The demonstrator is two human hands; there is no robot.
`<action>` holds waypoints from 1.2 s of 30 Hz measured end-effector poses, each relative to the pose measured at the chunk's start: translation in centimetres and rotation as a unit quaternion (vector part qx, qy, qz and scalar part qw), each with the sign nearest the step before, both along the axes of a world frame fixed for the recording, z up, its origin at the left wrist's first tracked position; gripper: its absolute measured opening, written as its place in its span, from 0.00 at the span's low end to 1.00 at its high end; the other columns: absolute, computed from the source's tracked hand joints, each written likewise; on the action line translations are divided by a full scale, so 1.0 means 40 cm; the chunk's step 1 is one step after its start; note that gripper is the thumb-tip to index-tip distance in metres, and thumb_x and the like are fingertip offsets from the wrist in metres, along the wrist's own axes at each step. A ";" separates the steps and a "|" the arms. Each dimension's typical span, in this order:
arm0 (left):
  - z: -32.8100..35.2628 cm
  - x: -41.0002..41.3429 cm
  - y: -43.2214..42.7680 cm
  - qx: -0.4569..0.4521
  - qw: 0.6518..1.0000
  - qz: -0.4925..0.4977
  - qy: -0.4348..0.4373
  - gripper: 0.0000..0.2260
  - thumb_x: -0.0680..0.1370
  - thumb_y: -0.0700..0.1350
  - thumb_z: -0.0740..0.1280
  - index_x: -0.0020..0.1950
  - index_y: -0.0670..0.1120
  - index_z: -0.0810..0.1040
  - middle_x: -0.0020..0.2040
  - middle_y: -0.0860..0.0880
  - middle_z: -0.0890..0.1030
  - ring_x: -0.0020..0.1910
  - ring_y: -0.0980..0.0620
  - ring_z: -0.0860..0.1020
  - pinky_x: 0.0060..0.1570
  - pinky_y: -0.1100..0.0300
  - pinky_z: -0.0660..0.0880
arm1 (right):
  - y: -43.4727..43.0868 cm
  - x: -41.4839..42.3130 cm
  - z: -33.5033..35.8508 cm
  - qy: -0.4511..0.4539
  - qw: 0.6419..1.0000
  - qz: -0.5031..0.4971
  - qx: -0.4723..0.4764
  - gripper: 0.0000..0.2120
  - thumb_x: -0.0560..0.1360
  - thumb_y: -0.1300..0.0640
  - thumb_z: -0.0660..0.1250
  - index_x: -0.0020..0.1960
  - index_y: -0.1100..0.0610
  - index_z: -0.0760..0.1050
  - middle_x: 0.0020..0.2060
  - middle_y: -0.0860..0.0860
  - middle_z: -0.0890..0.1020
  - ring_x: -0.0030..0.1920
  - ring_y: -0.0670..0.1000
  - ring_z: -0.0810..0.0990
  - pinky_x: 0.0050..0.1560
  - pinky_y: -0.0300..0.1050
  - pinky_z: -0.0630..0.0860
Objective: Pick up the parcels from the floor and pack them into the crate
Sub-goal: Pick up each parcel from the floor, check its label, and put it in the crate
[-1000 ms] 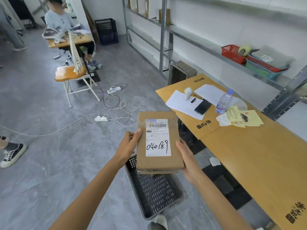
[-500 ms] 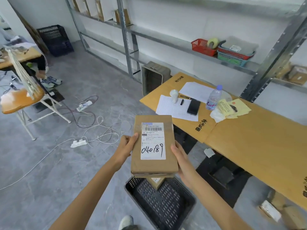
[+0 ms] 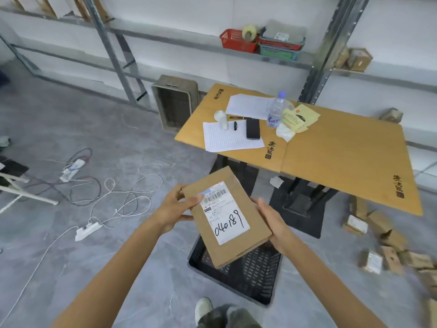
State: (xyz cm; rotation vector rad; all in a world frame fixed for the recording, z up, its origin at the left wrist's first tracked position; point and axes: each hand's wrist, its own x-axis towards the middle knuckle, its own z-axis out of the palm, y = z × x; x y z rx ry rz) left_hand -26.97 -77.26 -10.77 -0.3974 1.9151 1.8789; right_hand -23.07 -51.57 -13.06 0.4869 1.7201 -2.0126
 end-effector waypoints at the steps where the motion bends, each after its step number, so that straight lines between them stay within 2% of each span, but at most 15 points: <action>1: -0.016 0.001 0.010 0.006 1.000 0.007 -0.004 0.14 0.74 0.43 0.71 0.58 0.46 0.73 0.61 0.43 0.76 0.49 0.48 0.80 0.44 0.48 0.81 | 0.011 -0.008 -0.020 -0.015 0.998 -0.052 0.024 0.27 0.76 0.36 0.56 0.70 0.47 0.68 0.69 0.47 0.71 0.69 0.51 0.69 0.70 0.56 0.66; 3: -0.066 0.007 0.031 0.005 0.999 0.031 -0.008 0.14 0.74 0.40 0.71 0.58 0.46 0.73 0.60 0.43 0.75 0.48 0.47 0.80 0.44 0.47 0.81 | 0.038 -0.009 -0.072 -0.051 0.987 -0.140 0.052 0.28 0.77 0.36 0.54 0.73 0.47 0.64 0.72 0.47 0.66 0.72 0.51 0.64 0.72 0.57 0.60; 6: -0.193 0.041 0.073 0.003 0.995 0.089 -0.034 0.15 0.74 0.36 0.70 0.56 0.46 0.73 0.58 0.45 0.74 0.46 0.48 0.80 0.37 0.53 0.82 | 0.038 0.044 -0.194 -0.069 0.986 -0.146 -0.028 0.27 0.77 0.36 0.54 0.72 0.48 0.64 0.64 0.48 0.76 0.64 0.51 0.74 0.66 0.55 0.68; 8: -0.300 0.078 0.101 0.002 0.991 0.112 -0.072 0.15 0.73 0.34 0.70 0.57 0.44 0.71 0.57 0.47 0.74 0.46 0.47 0.79 0.33 0.57 0.81 | 0.011 0.079 -0.310 -0.092 0.982 -0.153 -0.070 0.30 0.75 0.37 0.61 0.73 0.48 0.60 0.62 0.51 0.79 0.61 0.53 0.78 0.62 0.58 0.74; 10: -0.418 0.104 0.120 -0.009 0.985 0.132 -0.111 0.15 0.74 0.33 0.69 0.57 0.42 0.70 0.54 0.46 0.74 0.45 0.44 0.78 0.32 0.58 0.81 | -0.007 0.101 -0.427 -0.139 0.965 -0.214 -0.056 0.34 0.74 0.45 0.67 0.75 0.48 0.56 0.65 0.53 0.76 0.63 0.56 0.75 0.65 0.59 0.72; 14: -0.668 0.118 0.145 -0.041 0.972 0.144 -0.181 0.13 0.73 0.30 0.68 0.54 0.39 0.69 0.45 0.44 0.73 0.42 0.46 0.76 0.34 0.54 0.81 | -0.015 0.125 -0.688 -0.214 0.956 -0.198 -0.022 0.20 0.77 0.55 0.67 0.67 0.49 0.67 0.59 0.51 0.80 0.58 0.54 0.78 0.57 0.57 0.77; 16: -0.814 0.115 0.149 -0.079 0.964 0.116 -0.227 0.12 0.73 0.34 0.70 0.52 0.42 0.70 0.44 0.46 0.74 0.42 0.49 0.77 0.39 0.49 0.81 | -0.023 0.133 -0.828 -0.253 0.942 -0.218 0.033 0.17 0.77 0.57 0.67 0.64 0.52 0.69 0.56 0.52 0.80 0.55 0.54 0.78 0.52 0.52 0.77; 18: -0.970 0.093 0.147 -0.136 0.959 0.064 -0.238 0.10 0.75 0.40 0.70 0.52 0.44 0.71 0.47 0.48 0.75 0.43 0.49 0.78 0.39 0.49 0.80 | -0.032 0.117 -0.974 -0.276 0.933 -0.220 0.076 0.23 0.75 0.55 0.69 0.68 0.53 0.67 0.60 0.54 0.78 0.58 0.57 0.76 0.58 0.55 0.75; 20: -1.131 0.071 0.135 -0.255 0.945 -0.050 -0.196 0.10 0.76 0.45 0.67 0.54 0.44 0.73 0.52 0.46 0.76 0.49 0.46 0.77 0.47 0.51 0.78 | -0.042 0.106 -1.126 -0.292 0.929 -0.208 0.089 0.25 0.75 0.52 0.69 0.69 0.51 0.66 0.61 0.54 0.77 0.60 0.57 0.76 0.63 0.58 0.73; 22: -1.286 0.040 0.120 -0.376 0.898 -0.179 -0.140 0.11 0.79 0.48 0.62 0.56 0.42 0.73 0.54 0.45 0.75 0.55 0.45 0.75 0.53 0.55 0.72 | -0.046 0.084 -1.280 -0.294 0.933 -0.185 0.090 0.22 0.75 0.50 0.69 0.66 0.50 0.67 0.59 0.52 0.78 0.59 0.55 0.77 0.62 0.57 0.74; 25: -1.506 -0.010 0.106 -0.477 0.815 -0.319 -0.078 0.10 0.81 0.44 0.55 0.59 0.43 0.69 0.55 0.45 0.76 0.55 0.46 0.76 0.54 0.55 0.74 | -0.054 0.024 -1.511 -0.278 0.942 -0.145 0.116 0.27 0.74 0.46 0.68 0.70 0.49 0.66 0.61 0.51 0.78 0.59 0.54 0.78 0.62 0.57 0.75; 27: -1.658 -0.018 0.090 -0.464 0.821 -0.317 -0.098 0.13 0.79 0.47 0.57 0.62 0.44 0.64 0.56 0.45 0.74 0.53 0.45 0.76 0.51 0.53 0.77 | -0.072 -0.012 -1.653 -0.269 0.946 -0.116 0.136 0.27 0.75 0.47 0.67 0.72 0.49 0.64 0.61 0.50 0.78 0.59 0.54 0.78 0.61 0.57 0.75; 29: -1.796 -0.021 0.074 -0.443 0.833 -0.300 -0.139 0.24 0.78 0.48 0.61 0.70 0.42 0.56 0.63 0.41 0.69 0.62 0.42 0.71 0.57 0.51 0.75 | -0.105 -0.039 -1.765 -0.270 0.946 -0.116 0.134 0.21 0.77 0.51 0.66 0.68 0.49 0.65 0.58 0.50 0.78 0.57 0.54 0.78 0.61 0.57 0.75; 32: -1.943 -0.031 0.077 -0.479 0.802 -0.330 -0.135 0.31 0.80 0.48 0.59 0.75 0.38 0.45 0.73 0.35 0.55 0.73 0.37 0.56 0.69 0.48 0.65 | -0.155 -0.069 -1.927 -0.298 0.938 -0.157 0.085 0.17 0.78 0.54 0.65 0.65 0.48 0.66 0.57 0.52 0.79 0.56 0.55 0.79 0.60 0.58 0.75; 36: -2.036 -0.009 0.104 -0.564 0.740 -0.356 -0.085 0.35 0.81 0.54 0.53 0.75 0.34 0.42 0.75 0.30 0.44 0.74 0.31 0.44 0.72 0.49 0.59 | -0.198 -0.066 -2.062 -0.298 0.931 -0.188 0.096 0.23 0.78 0.58 0.64 0.71 0.52 0.63 0.62 0.54 0.78 0.59 0.56 0.78 0.62 0.59 0.74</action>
